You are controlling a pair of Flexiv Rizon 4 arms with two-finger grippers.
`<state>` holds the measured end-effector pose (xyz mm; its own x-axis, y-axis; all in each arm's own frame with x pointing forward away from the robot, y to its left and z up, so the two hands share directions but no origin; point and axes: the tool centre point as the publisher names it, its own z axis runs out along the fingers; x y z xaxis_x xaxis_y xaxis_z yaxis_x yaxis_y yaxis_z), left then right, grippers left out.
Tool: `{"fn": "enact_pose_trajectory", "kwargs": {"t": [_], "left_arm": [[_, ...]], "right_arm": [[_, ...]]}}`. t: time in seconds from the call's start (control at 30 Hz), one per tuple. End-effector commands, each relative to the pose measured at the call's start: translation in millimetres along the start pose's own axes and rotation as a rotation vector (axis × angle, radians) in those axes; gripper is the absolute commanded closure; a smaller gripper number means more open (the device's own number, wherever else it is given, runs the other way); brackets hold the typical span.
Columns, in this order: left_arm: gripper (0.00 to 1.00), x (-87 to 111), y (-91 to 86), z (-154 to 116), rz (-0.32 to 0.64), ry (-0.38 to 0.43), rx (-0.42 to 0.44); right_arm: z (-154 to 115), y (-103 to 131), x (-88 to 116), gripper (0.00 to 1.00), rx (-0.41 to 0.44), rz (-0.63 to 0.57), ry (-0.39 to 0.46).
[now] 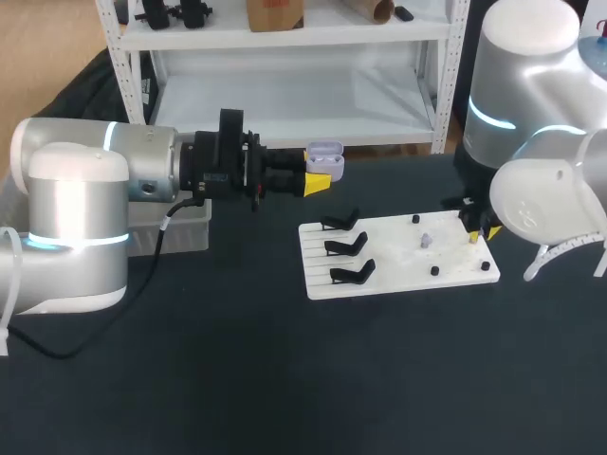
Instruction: Pick up each earbud case from the left stands, insert the matching earbuds, close the lid, and place the case in the box.
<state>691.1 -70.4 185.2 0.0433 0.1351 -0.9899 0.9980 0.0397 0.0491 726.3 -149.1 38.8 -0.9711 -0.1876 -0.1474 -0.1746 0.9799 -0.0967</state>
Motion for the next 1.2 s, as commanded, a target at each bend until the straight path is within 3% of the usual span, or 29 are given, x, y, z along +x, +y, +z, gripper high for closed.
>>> {"fn": "enact_pose_trajectory", "kwargs": {"t": [0.03,0.37,0.6,0.67,1.2], "left_arm": [[1.0,0.6,0.6,0,0.001,-0.002,0.001],[1.0,0.6,0.6,0,0.001,-0.002,0.001],[1.0,0.6,0.6,0,0.001,-0.002,0.001],[1.0,0.6,0.6,0,0.001,-0.002,0.001],[1.0,0.6,0.6,0,0.001,-0.002,0.001]], "right_arm": [[-24,1,15,1.0,0.011,-0.022,-0.03],[-74,14,30,1.0,-0.004,-0.114,-0.065],[-93,28,48,1.0,-0.035,-0.176,-0.054],[-102,32,49,1.0,-0.047,-0.201,-0.088],[-103,39,47,1.0,-0.049,-0.164,-0.073]]}}
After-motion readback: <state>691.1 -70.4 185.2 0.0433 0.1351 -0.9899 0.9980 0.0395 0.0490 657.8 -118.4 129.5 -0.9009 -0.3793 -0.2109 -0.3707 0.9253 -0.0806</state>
